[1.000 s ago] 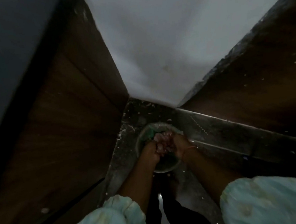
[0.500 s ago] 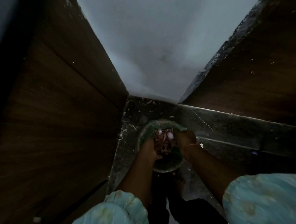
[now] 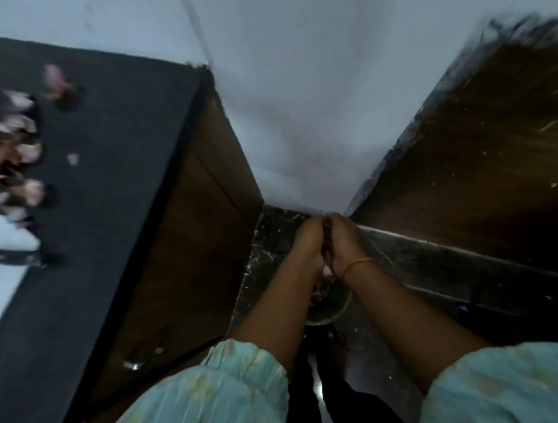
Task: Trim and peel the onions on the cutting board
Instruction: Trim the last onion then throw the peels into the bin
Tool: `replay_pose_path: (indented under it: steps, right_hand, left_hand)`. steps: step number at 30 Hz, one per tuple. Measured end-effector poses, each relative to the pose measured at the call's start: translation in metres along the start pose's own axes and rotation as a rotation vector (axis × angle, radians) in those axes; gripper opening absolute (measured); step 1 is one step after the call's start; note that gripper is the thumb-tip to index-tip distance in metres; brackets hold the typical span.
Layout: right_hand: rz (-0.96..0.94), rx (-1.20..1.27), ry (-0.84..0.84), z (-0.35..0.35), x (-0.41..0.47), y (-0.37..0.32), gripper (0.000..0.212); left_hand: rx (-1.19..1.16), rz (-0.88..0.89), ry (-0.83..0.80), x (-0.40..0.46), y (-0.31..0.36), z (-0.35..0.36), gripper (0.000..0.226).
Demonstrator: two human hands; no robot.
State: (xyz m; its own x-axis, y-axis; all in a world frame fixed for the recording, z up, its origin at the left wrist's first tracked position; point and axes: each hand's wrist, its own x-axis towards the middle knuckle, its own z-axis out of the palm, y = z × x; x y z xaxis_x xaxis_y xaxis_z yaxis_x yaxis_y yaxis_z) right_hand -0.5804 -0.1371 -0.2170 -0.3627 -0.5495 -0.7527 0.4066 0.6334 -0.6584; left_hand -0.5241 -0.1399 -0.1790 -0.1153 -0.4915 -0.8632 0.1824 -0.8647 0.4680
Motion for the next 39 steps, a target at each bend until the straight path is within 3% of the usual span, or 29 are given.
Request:
replay_pose_path:
  steps: [2, 4, 8, 11, 15, 18, 23, 28, 34, 39]
  right_hand:
    - [-0.103, -0.016, -0.035, 0.018, -0.024, -0.035, 0.022]
    - [-0.207, -0.028, -0.086, 0.041, -0.051, -0.066, 0.025]
    - [-0.42, -0.081, -0.247, 0.107, -0.107, -0.108, 0.019]
    - [-0.55, -0.101, -0.377, 0.164, -0.146, -0.113, 0.013]
    - [-0.738, -0.498, -0.75, 0.236, -0.18, -0.084, 0.033]
    - [-1.053, -0.799, -0.913, 0.283, -0.191, -0.047, 0.057]
    - [-1.436, -1.339, -0.777, 0.338, -0.183, -0.026, 0.068]
    - [-1.705, -1.503, -0.787, 0.369, -0.167, -0.028, 0.06]
    - [-1.667, -1.474, -0.646, 0.399, -0.15, -0.039, 0.059]
    - [-1.61, -1.475, -0.597, 0.411, -0.147, -0.045, 0.062]
  left_hand:
    - [0.06, 0.125, 0.03, -0.026, 0.031, 0.007, 0.051]
    - [-0.023, 0.234, 0.062, -0.043, 0.062, -0.002, 0.067]
    - [-0.172, 0.471, 0.168, -0.1, 0.126, -0.044, 0.029]
    - [-0.236, 0.643, 0.249, -0.134, 0.163, -0.101, 0.022]
    - [-0.143, 0.845, 0.525, -0.165, 0.193, -0.205, 0.024]
    - [0.084, 0.825, 0.728, -0.181, 0.208, -0.291, 0.035]
    - [0.333, 0.751, 0.892, -0.184, 0.223, -0.384, 0.041]
    - [0.4, 0.694, 0.861, -0.16, 0.251, -0.421, 0.061]
    - [0.683, 0.655, 0.834, -0.111, 0.274, -0.428, 0.059]
    - [0.867, 0.686, 0.958, -0.097, 0.273, -0.43, 0.04]
